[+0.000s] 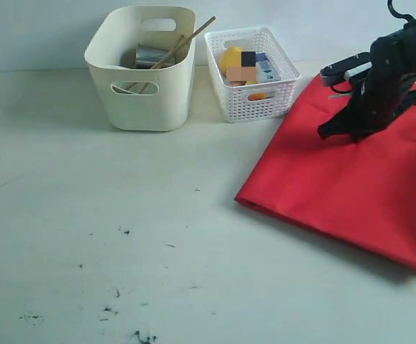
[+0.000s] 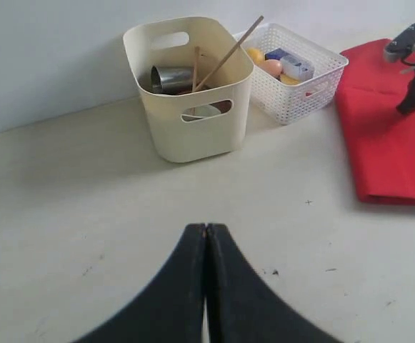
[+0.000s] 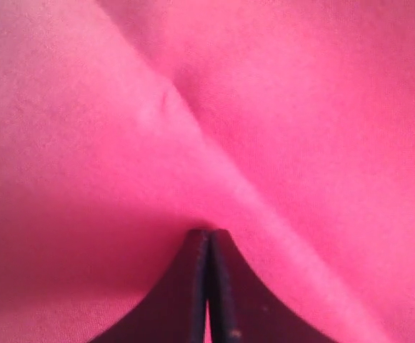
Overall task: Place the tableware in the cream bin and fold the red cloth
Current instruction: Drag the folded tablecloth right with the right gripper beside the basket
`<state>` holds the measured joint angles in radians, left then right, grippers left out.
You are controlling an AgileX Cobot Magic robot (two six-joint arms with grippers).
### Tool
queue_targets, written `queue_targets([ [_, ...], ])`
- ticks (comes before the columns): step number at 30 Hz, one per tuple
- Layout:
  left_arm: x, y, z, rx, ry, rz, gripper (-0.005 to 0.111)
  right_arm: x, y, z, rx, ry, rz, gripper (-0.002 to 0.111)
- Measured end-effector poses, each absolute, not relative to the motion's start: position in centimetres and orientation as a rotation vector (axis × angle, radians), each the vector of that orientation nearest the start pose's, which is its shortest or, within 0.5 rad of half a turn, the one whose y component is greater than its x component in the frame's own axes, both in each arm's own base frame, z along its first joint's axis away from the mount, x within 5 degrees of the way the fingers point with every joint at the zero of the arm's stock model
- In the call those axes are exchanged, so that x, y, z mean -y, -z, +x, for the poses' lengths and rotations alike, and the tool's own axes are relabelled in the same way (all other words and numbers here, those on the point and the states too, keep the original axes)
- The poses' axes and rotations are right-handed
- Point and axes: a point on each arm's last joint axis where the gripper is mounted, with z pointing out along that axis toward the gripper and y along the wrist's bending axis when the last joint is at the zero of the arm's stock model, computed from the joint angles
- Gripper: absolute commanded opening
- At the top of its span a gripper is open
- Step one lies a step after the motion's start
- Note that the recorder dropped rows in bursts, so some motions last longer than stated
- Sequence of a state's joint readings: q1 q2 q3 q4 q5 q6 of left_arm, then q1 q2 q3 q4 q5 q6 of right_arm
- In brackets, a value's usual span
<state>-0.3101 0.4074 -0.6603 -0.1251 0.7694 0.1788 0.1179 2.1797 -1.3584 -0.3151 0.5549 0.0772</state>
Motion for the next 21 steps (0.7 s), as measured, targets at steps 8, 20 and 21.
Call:
queue_targets([
  [8, 2.8, -33.7, 6.2, -1.954, 0.226, 0.453, 0.0, -3.5, -10.5, 44.7, -2.803, 0.237, -0.346, 0.0],
  [20, 2.8, -33.7, 6.2, -1.956, 0.223, 0.455, 0.0, 1.0, -15.7, 40.0, -2.87, 0.208, -0.014, 0.0],
  [21, 2.8, -33.7, 6.2, -1.956, 0.223, 0.455, 0.0, 1.2, -15.2, 39.6, -2.885, 0.203, -0.002, 0.0],
])
